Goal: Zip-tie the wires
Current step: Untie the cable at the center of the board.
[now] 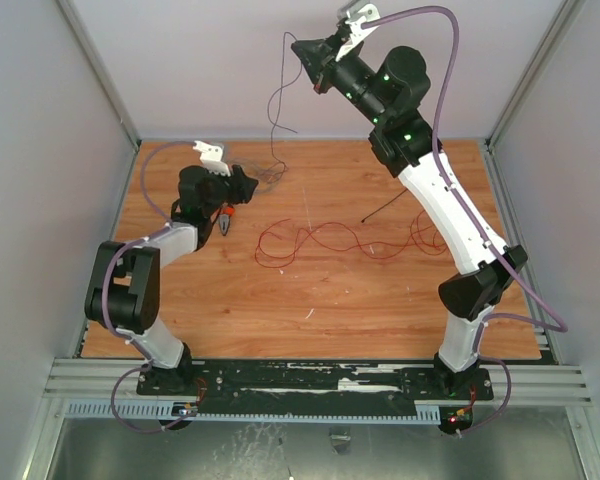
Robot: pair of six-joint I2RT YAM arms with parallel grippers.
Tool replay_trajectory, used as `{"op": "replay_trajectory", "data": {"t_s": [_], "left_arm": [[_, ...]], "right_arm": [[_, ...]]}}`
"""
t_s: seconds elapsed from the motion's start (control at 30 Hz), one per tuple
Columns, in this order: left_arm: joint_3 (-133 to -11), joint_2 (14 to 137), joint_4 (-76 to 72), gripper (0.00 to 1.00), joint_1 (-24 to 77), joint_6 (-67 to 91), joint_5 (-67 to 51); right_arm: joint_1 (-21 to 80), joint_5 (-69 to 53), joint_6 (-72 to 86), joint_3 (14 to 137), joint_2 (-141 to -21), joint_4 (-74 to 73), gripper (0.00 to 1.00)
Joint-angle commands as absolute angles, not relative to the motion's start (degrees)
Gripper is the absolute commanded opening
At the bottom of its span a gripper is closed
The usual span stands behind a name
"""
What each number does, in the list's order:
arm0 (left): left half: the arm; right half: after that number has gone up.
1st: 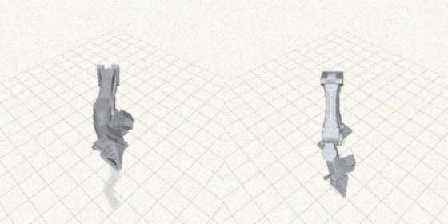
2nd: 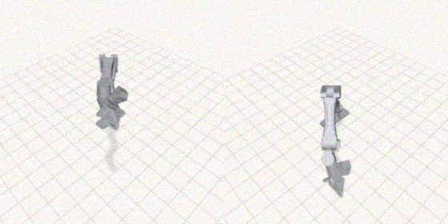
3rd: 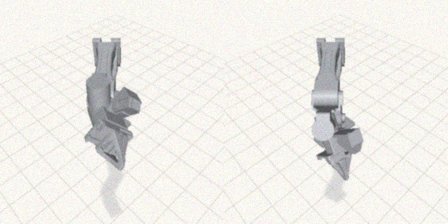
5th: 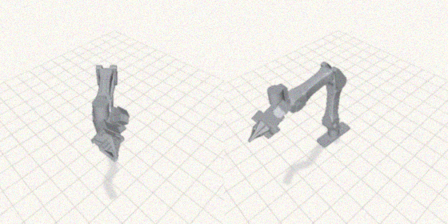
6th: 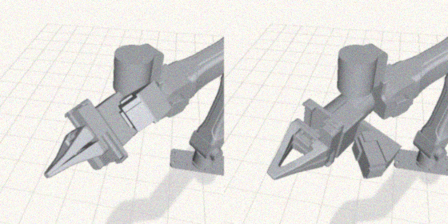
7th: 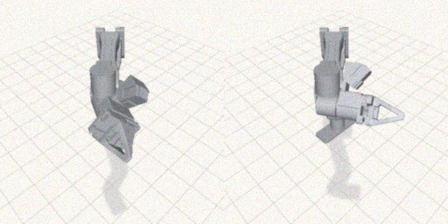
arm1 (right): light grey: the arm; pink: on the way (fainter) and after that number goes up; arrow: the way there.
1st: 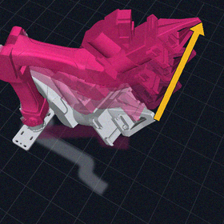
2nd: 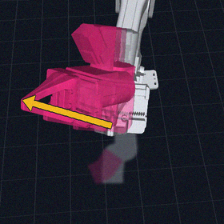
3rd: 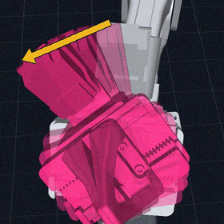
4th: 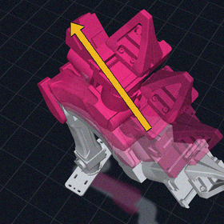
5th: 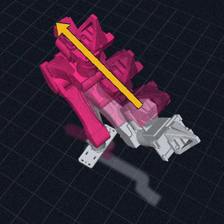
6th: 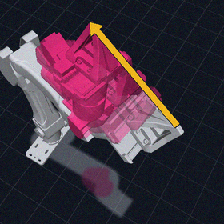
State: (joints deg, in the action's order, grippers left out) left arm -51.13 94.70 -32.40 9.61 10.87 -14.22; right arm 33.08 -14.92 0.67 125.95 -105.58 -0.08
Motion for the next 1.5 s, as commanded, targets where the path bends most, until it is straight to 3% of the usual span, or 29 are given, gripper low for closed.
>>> {"op": "replay_trajectory", "data": {"t_s": [0.0,0.17,0.57,0.73,0.9,1.07,1.17,1.47], "left_arm": [[-48.6,90.3,-39.7,0.57,7.7,5.6,-23.7],[-46.5,91.3,-47.0,0.64,7.7,3.2,-31.1],[-55.2,99.8,-45.9,0.64,8.0,-0.3,-35.9],[-58.9,103.1,-43.6,0.51,8.5,-1.7,-36.7],[-61.6,105.3,-40.7,0.29,9.0,-2.5,-37.8],[-62.5,106.9,-40.9,0.15,9.2,-1.7,-39.3],[-63.6,107.8,-40.8,0.00,9.2,-0.6,-39.8],[-64.0,105.2,-40.2,0.00,8.3,3.6,-33.7]], "right_arm": [[32.7,-16.2,1.3,126.9,-103.8,0.6,0.00],[32.4,-17.0,1.6,126.7,-103.6,0.9,0.00],[32.3,-18.1,2.2,126.4,-103.3,1.7,0.00],[32.4,-17.9,1.8,126.2,-103.4,1.8,0.00],[32.2,-17.6,1.8,125.9,-103.2,2.1,0.00],[32.0,-17.8,2.3,125.5,-102.7,2.6,0.00],[31.8,-17.8,2.2,125.3,-102.4,2.7,0.00],[29.5,-16.8,2.6,123.5,-101.1,2.1,0.00]]}}
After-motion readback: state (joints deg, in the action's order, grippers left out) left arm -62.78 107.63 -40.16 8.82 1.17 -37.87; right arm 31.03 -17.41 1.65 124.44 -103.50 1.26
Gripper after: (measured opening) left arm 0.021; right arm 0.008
